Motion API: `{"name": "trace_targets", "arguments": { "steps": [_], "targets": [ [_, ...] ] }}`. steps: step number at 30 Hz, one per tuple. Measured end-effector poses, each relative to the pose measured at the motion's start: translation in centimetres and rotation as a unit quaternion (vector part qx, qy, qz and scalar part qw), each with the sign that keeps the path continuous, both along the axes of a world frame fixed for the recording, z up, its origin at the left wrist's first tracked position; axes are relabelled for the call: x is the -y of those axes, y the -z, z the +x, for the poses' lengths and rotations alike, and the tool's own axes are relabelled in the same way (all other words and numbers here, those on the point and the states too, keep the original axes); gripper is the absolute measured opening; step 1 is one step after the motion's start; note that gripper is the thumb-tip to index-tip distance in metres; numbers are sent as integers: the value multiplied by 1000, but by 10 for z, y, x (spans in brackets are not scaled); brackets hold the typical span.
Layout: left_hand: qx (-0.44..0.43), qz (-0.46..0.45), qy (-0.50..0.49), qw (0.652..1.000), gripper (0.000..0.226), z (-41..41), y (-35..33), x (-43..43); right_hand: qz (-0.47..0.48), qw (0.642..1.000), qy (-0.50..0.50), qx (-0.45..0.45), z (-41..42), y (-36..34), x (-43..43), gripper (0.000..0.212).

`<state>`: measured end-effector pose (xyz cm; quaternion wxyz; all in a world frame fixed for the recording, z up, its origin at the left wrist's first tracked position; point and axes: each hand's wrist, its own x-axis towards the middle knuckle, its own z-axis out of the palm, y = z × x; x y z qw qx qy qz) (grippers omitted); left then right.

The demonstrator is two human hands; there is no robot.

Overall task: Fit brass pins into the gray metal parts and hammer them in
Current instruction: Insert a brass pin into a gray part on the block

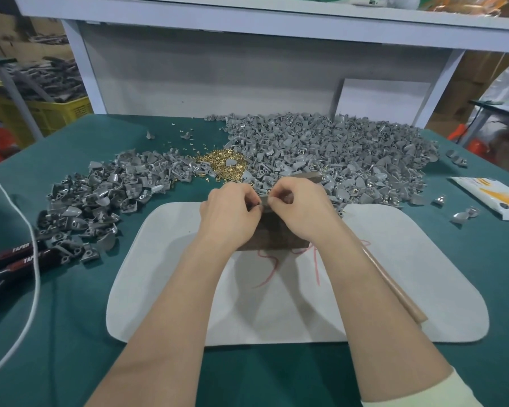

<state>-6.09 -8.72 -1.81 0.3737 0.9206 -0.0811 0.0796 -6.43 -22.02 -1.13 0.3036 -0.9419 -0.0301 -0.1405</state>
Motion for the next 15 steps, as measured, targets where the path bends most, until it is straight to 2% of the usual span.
{"name": "trace_targets", "arguments": {
  "steps": [7, 11, 15],
  "targets": [
    [3, 7, 0, 1000, 13, 1, -1, 1, -58, 998, -5, -16, -1, -3, -5, 8],
    [8, 10, 1, 1000, 12, 0, -2, 2, -115, 993, -12, 10, -2, -5, -10, 9],
    [5, 10, 1, 1000, 8, 0, -2, 2, -128, 991, -16, 22, -4, -4, -11, 9]
  ]
}}
